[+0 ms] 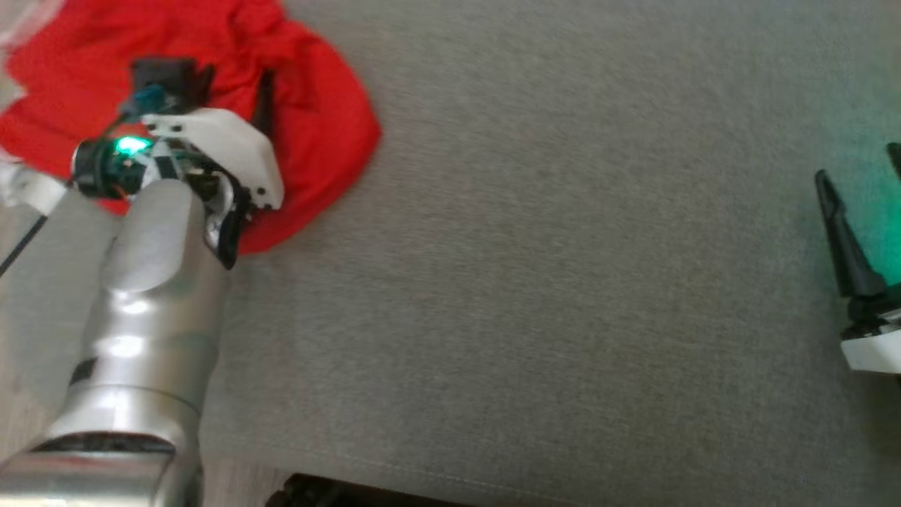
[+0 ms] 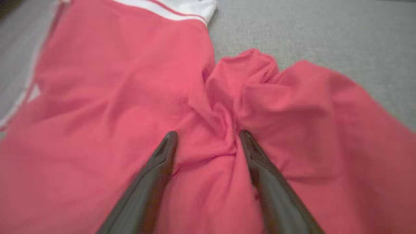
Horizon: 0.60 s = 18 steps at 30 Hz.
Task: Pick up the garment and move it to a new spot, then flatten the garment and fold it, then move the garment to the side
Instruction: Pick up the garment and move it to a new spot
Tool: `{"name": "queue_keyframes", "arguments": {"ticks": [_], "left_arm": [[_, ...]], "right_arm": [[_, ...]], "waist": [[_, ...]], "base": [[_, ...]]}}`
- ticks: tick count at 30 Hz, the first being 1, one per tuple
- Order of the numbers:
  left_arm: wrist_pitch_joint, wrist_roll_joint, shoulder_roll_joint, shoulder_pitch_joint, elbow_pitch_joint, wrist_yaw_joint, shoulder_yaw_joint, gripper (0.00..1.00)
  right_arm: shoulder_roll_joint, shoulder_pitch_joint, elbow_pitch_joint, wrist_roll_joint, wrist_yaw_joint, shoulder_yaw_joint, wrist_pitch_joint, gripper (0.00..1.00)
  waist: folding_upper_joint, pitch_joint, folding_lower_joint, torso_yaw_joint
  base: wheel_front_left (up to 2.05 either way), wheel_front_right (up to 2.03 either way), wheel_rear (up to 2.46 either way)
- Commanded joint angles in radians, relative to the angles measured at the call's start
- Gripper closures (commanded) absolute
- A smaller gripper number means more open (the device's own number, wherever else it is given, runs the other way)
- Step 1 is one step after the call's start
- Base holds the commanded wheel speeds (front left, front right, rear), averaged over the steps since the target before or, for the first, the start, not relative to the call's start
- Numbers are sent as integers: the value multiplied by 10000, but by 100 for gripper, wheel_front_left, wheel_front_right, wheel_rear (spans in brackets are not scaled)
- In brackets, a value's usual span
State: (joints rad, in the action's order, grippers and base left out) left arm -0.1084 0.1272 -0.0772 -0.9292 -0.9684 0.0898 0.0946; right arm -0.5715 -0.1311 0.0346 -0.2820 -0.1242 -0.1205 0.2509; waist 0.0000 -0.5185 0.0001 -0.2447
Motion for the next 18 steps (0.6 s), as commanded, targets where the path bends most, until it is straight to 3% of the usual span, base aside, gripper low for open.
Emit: {"name": "queue_keyframes", "arguments": {"ticks": [1,4,5,6,15,18], "left_arm": [[-211,181,-583,-338,-183,61,-352,0],[-565,528,-561,-470,-986,214,-438,0],[-541,606,-567,-513,-1130,263,-420,67],[-427,687,-579,-553,-1223,299,-412,100],[1386,536,-1184,-1269,-1104,399,336,100],[1541,807,-1082,-1554,-732,404,813,100]], "right_arm": [[-277,113,-351,-54,-65,-36,109,0],[-244,119,-365,-50,-65,5,109,0],[-217,109,-348,-54,-65,13,109,0],[-183,90,-321,-56,-65,18,109,0],[574,-80,142,-21,-65,-462,109,0],[1003,28,366,4,-65,-571,109,0]], "waist": [[0,-720,-1,671],[0,-825,-1,758],[0,-834,-1,770],[0,-821,-1,770],[0,710,-1,860],[0,1639,-1,1066]], "base": [[0,0,0],[0,0,0],[0,0,0],[0,0,0],[0,0,0],[0,0,0]]}}
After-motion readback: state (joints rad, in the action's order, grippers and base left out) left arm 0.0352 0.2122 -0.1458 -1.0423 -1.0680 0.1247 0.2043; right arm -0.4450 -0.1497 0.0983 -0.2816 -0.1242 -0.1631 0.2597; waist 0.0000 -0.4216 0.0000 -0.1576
